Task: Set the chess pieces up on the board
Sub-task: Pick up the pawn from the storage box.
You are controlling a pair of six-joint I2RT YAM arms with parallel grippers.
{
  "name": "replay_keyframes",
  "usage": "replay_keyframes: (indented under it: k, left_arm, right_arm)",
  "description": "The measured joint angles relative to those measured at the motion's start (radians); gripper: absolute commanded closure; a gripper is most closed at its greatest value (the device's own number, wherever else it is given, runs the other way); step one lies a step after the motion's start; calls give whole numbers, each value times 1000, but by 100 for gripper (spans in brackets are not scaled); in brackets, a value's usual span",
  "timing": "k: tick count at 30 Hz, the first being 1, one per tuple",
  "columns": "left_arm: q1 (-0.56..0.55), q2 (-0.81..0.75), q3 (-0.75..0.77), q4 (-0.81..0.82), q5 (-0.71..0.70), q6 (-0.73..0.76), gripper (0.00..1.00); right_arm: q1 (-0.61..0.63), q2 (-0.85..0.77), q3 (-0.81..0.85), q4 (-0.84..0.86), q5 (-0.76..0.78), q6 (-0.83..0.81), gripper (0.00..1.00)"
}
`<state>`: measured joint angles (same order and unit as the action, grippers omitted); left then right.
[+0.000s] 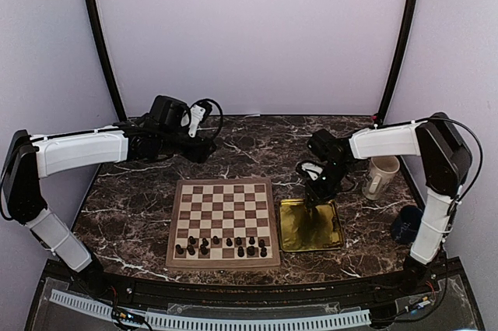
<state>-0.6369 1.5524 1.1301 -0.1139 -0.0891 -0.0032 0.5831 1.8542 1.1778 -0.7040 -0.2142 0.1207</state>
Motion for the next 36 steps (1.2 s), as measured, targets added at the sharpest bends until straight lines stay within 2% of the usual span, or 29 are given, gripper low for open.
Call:
replay_keyframes:
  k: [2, 13, 21, 25, 31, 36]
  left_arm:
    - [0, 0, 0, 0, 0, 0, 32]
    - [0, 0, 0, 0, 0, 1, 32]
    - [0, 3, 1, -1, 4, 4, 32]
    - [0, 4, 1, 0, 31, 8, 31]
    - [2, 5, -2, 19, 201, 23, 33]
    - [-9, -23, -118, 175, 435, 70, 34]
  right_arm:
    - [-3, 0, 0, 1, -3, 9, 76]
    - [-33, -4, -18, 14, -16, 34, 99]
    - [-50, -50, -61, 18, -22, -39, 100]
    - [-49, -94, -69, 0, -72, -92, 100]
    - [-35, -139, -69, -3, -169, -177, 100]
    - [-16, -131, -43, -60, -301, -288, 100]
